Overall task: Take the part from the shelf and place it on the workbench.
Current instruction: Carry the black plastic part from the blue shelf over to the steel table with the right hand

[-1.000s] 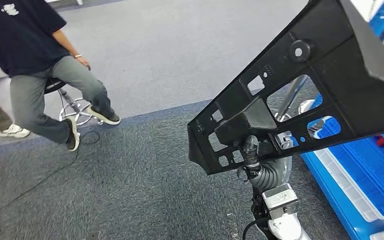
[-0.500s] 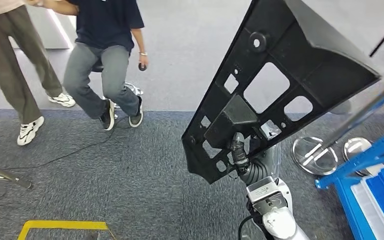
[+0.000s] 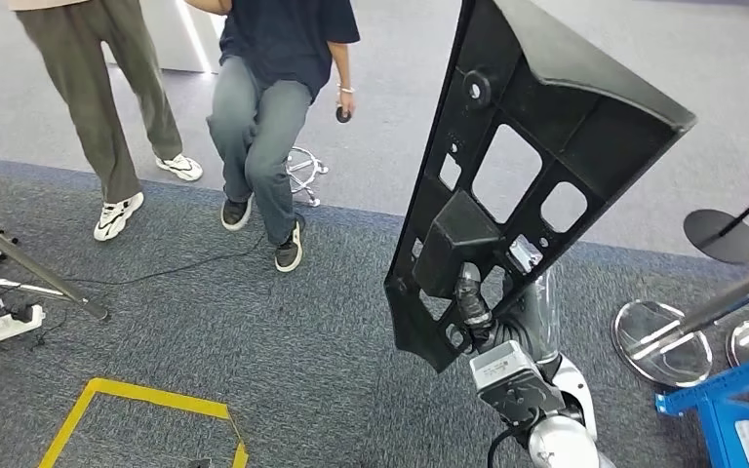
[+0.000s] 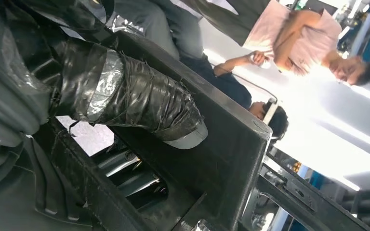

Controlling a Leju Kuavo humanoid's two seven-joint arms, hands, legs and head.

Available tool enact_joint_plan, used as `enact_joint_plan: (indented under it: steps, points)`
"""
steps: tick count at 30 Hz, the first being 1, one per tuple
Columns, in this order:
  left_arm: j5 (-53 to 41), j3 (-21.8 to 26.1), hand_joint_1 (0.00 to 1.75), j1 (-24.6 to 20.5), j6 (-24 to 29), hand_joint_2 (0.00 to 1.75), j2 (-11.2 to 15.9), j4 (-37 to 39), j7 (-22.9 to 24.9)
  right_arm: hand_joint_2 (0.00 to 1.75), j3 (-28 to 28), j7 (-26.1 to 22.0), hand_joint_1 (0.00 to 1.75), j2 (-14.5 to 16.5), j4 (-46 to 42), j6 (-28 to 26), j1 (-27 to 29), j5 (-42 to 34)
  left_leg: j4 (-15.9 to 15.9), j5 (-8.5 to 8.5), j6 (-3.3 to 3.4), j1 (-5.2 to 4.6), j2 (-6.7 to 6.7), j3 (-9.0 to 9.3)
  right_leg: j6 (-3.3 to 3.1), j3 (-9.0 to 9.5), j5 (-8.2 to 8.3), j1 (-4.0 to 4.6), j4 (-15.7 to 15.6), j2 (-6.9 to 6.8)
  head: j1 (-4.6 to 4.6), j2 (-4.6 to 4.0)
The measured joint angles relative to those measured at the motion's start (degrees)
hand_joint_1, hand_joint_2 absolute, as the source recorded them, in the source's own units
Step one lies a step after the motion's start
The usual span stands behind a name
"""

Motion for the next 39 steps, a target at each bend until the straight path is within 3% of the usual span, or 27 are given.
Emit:
enact_joint_plan:
  steps: [2, 4, 6, 8, 10, 11, 12, 13, 15, 17, 19, 21, 23, 25, 26, 27, 28, 30, 32, 34, 35, 37, 39]
  points:
    - [0.80, 0.00, 0.00, -0.11, -0.53, 1.75, 0.15, 0.03, -1.01, 1.75, -0.33, 1.46, 1.75, -0.82, -1.39, -0.40, 1.04, 1.09, -1.48, -0.29, 0.51, -0.71, 0.45, 0.80, 0.53, 0.37, -0.25, 0.19, -0.36, -1.10, 0.03, 0.00]
    - [2.15, 0.01, 0.00, 0.00, -0.61, 1.75, 0.36, 0.14, -1.24, 1.75, -0.78, 2.70, 1.75, -1.66, -2.89, -0.77, 1.78, 1.25, -2.23, -0.12, 0.97, -0.58, -0.84, 1.12, 1.16, 0.86, -0.65, 0.20, -0.50, -1.60, 0.08, 0.00]
    - [2.98, 0.03, 0.00, 0.13, -0.60, 1.75, 0.47, 0.28, -0.32, 1.75, -1.54, 2.35, 1.75, -2.35, -4.18, -1.39, 2.21, 1.15, -3.13, 0.04, 1.62, -0.17, -1.93, 1.96, 1.52, 0.05, -2.33, 0.11, 1.98, 0.77, 0.22, 0.00]
    - [2.54, 0.03, 0.00, 0.03, -0.43, 1.75, 0.66, 0.41, 1.67, 1.75, -2.29, 0.95, 1.75, -2.81, -5.14, -2.00, 2.85, 1.71, -3.40, 0.02, 2.19, 0.00, -3.14, 2.40, 1.52, -3.53, -5.44, 0.05, 8.95, 3.74, 0.51, 0.00]
    - [1.88, 0.02, 0.00, -0.25, 0.24, 1.75, 1.10, 0.53, 4.29, 1.75, -2.62, 0.09, 1.75, -3.03, -5.78, -2.09, 3.66, 2.32, -3.21, -0.10, 2.38, -0.02, -4.80, 2.43, 1.58, -7.49, -7.02, 0.05, 15.20, 4.48, 0.68, 0.00]
    - [1.98, 0.02, 0.00, -0.34, 0.78, 1.75, 1.37, 0.57, 5.19, 1.75, -2.68, -0.11, 1.75, -3.09, -5.91, -1.94, 3.95, 2.45, -3.03, -0.20, 2.36, 0.00, -5.72, 2.44, 1.62, -8.32, -6.25, 0.01, 15.69, 4.54, 0.67, 0.00]
    - [2.44, 0.03, 0.00, -0.39, 1.47, 1.75, 1.65, 0.61, 5.68, 1.75, -2.69, -0.29, 1.75, -3.11, -6.01, -1.75, 4.08, 2.51, -2.78, -0.35, 2.25, 0.05, -6.62, 2.46, 1.66, -8.08, -4.47, -0.08, 14.03, 4.62, 0.68, 0.00]
    - [3.39, 0.06, 0.00, -0.36, 2.25, 1.75, 1.94, 0.64, 5.43, 1.75, -2.69, -0.50, 1.75, -3.12, -6.09, -1.55, 4.11, 2.45, -2.44, -0.56, 2.05, 0.13, -7.52, 2.49, 1.69, -6.84, -1.96, -0.25, 10.47, 5.02, 0.69, 0.00]
    - [6.30, 0.49, 0.00, -0.31, 4.05, 1.75, 2.61, 0.73, 2.87, 1.75, -2.69, -1.04, 1.75, -3.12, -6.34, -1.25, 4.16, 1.97, -1.57, -1.03, 1.46, 0.24, -9.10, 2.15, 1.68, -4.22, 1.17, -0.71, 3.76, 7.45, 0.69, 0.00]
    - [9.40, 1.65, 0.00, -0.28, 5.92, 1.75, 3.25, 0.83, -2.19, 1.75, -2.68, -1.70, 1.75, -3.12, -6.70, -1.07, 4.42, 0.94, -1.09, -1.16, 0.73, 0.34, -10.40, 1.47, 1.34, -3.37, 1.51, -0.73, 1.51, 8.92, 0.75, 0.00]
    - [11.28, 3.10, 0.00, -0.14, 7.26, 1.75, 3.74, 0.90, -6.84, 1.75, -2.68, -2.53, 1.75, -3.13, -7.04, -0.93, 4.68, -0.42, -1.18, -0.97, 0.07, 0.51, -11.49, 0.97, 0.65, -3.24, 1.77, -0.58, 1.24, 7.71, 0.84, 0.00]
    - [11.92, 4.23, 0.00, 0.02, 7.81, 1.75, 4.09, 0.95, -8.61, 1.75, -2.68, -3.31, 1.75, -3.16, -7.26, -0.75, 4.81, -1.46, 0.35, -1.83, -0.47, 0.42, -9.36, 0.13, -0.08, -2.82, 1.93, -0.66, 0.81, 6.32, 0.58, 0.00]
    - [12.15, 5.10, 0.00, -0.06, 7.91, 1.75, 4.23, 0.96, -8.46, 1.75, -2.69, -4.29, 1.75, -3.17, -7.41, -0.35, 4.88, -2.28, 5.96, -4.67, -1.01, 0.38, -5.40, -2.58, -0.60, -2.44, 1.87, -0.46, 0.50, 4.87, 0.22, 0.00]
    - [12.34, 5.86, 0.00, -0.13, 7.37, 1.75, 4.27, 0.96, -8.41, 1.75, -2.69, -5.90, 1.75, -3.13, -7.35, 0.40, 4.83, -3.72, 12.78, -7.31, -1.39, 0.64, -3.82, -6.21, -0.86, -2.34, 1.68, -0.18, 0.47, 3.30, 0.11, 0.00]
    - [12.41, 6.12, 0.00, -0.10, 6.94, 1.75, 4.27, 0.95, -8.73, 1.75, -2.69, -6.57, 1.75, -3.10, -7.24, 0.78, 4.68, -4.41, 14.12, -7.30, -1.44, 0.73, -3.61, -7.04, -0.91, -2.30, 1.56, -0.08, 0.48, 2.49, 0.07, 0.00]
    - [12.49, 6.39, 0.00, -0.07, 6.42, 1.75, 4.26, 0.95, -9.24, 1.75, -2.69, -7.11, 1.75, -3.03, -7.09, 1.12, 4.45, -4.95, 13.27, -6.25, -1.39, 0.76, -3.42, -6.71, -0.93, -2.19, 1.43, 0.00, 0.48, 1.70, 0.07, 0.00]
    - [12.53, 6.65, 0.00, -0.07, 5.82, 1.75, 4.26, 0.95, -9.97, 1.75, -2.69, -7.36, 1.75, -2.94, -6.94, 1.31, 4.14, -5.17, 10.26, -4.40, -1.23, 0.72, -2.95, -5.17, -0.92, -1.98, 1.26, 0.08, 0.48, 0.94, 0.06, 0.00]
    - [12.43, 7.19, 0.00, -0.15, 4.22, 1.75, 4.28, 0.95, -11.69, 1.75, -2.68, -7.52, 1.75, -2.66, -6.60, 1.43, 3.40, -5.02, 2.37, -1.38, -0.58, 0.21, -0.63, -1.01, -0.69, -1.43, 0.83, 0.30, 0.45, -0.42, 0.10, 0.00]
    - [11.59, 7.47, 0.00, -0.48, 2.72, 1.75, 4.28, 0.95, -12.61, 1.75, -2.59, -7.52, 1.75, -2.21, -6.31, 1.25, 2.63, -4.89, -1.44, -0.80, 0.21, -0.53, 0.74, 0.97, -0.17, -1.01, 0.48, 0.39, 0.27, -1.56, 0.12, 0.00]
    - [10.12, 7.50, 0.00, -0.78, 2.18, 1.75, 4.18, 0.95, -11.85, 1.75, -2.37, -7.74, 1.75, -1.55, -5.98, 1.09, 2.01, -6.03, -2.13, -0.81, 0.87, -0.90, -0.45, 1.21, 0.47, -0.41, 0.25, 0.35, -0.22, -2.81, 0.11, 0.00]
    - [9.48, 7.50, 0.00, -0.79, 2.23, 1.75, 3.96, 0.95, -11.28, 1.75, -2.26, -7.95, 1.75, -1.26, -5.77, 1.09, 1.81, -6.82, -2.76, -0.65, 1.15, -0.79, -1.19, 1.71, 0.79, -0.01, 0.06, 0.19, -0.32, -2.61, 0.15, 0.00]
    - [8.69, 7.50, 0.00, -0.86, 2.54, 1.75, 3.37, 0.93, -10.66, 1.75, -2.15, -8.55, 1.75, -0.95, -5.40, 1.19, 1.48, -7.87, -4.00, -0.25, 1.75, -0.35, -2.52, 3.04, 1.21, -0.60, -1.52, 0.05, 1.99, 0.20, 0.33, 0.00]
    - [8.35, 7.50, 0.00, -1.07, 2.85, 1.75, 2.70, 0.93, -10.49, 1.75, -2.07, -9.24, 1.75, -0.91, -4.88, 1.28, 1.36, -8.44, -4.31, -0.17, 2.24, -0.10, -3.85, 3.52, 1.28, -4.19, -4.52, -0.06, 8.74, 3.52, 0.71, 0.00]
